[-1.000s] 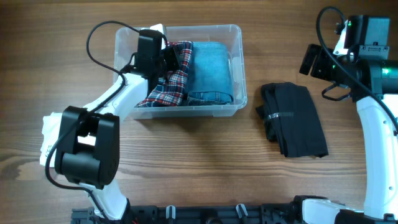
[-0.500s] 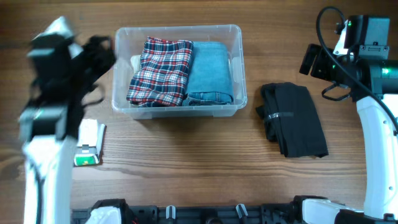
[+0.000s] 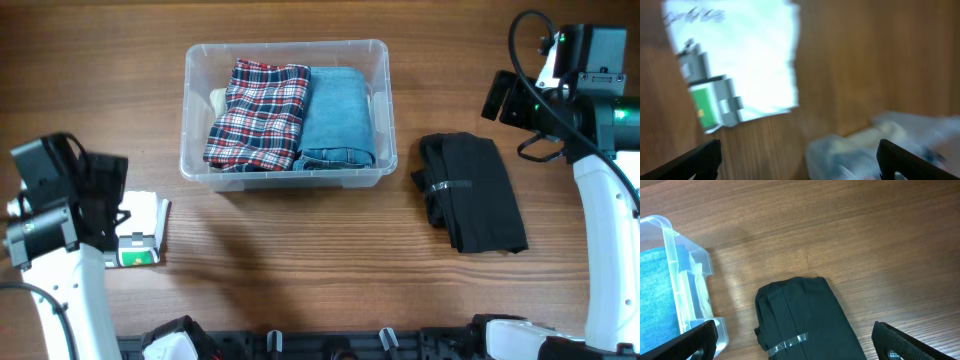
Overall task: Pack container
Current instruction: 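Move the left gripper to the white printed T-shirt and grasp it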
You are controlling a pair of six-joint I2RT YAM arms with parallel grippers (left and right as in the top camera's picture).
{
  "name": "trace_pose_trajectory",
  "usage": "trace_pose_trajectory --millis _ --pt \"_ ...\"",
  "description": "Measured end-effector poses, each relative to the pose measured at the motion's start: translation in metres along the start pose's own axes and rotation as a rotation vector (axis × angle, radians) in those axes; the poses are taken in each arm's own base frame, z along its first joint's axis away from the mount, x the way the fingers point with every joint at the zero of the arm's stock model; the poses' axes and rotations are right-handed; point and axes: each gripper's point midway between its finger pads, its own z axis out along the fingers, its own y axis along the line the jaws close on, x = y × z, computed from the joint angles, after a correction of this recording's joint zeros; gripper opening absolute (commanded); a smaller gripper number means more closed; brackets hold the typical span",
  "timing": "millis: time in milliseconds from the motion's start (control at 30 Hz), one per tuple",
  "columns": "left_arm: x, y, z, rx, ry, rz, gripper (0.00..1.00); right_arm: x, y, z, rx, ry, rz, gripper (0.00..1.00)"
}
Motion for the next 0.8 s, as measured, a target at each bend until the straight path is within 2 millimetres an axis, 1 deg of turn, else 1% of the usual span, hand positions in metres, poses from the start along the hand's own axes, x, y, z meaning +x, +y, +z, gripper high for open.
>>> trace_pose_trajectory --millis 67,167,233,333,367,467,567,800 --pt "0.006 0.021 0.019 -0.059 0.016 -0.059 1.0 0.0 0.0 0.0 0.0 0.0 0.0 1.0" --pt "0.017 0.048 0.041 -0.127 0.04 -0.111 1.0 0.0 0.0 0.0 0.0 0.0 0.0 1.0" --pt "0.019 0.058 0.048 -0.148 0.038 -0.13 1.0 0.0 0.0 0.0 0.0 0.0 0.0 1.0" --pt "0.019 0.066 0.058 -0.16 0.019 -0.173 1.0 0.0 0.0 0.0 0.0 0.0 0.0 1.0" --pt "0.019 0.072 0.062 -0.174 0.007 -0.19 1.0 0.0 0.0 0.0 0.0 0.0 0.0 1.0" --pt "0.019 0.078 0.071 -0.178 -0.018 -0.219 0.99 0.0 0.0 0.0 0.0 0.0 0.0 1.0" --pt "0.022 0.086 0.082 -0.185 -0.029 -0.234 0.95 0.0 0.0 0.0 0.0 0.0 0.0 1.0" --pt "0.024 0.09 0.107 -0.207 -0.031 -0.242 0.95 0.0 0.0 0.0 0.0 0.0 0.0 1.0"
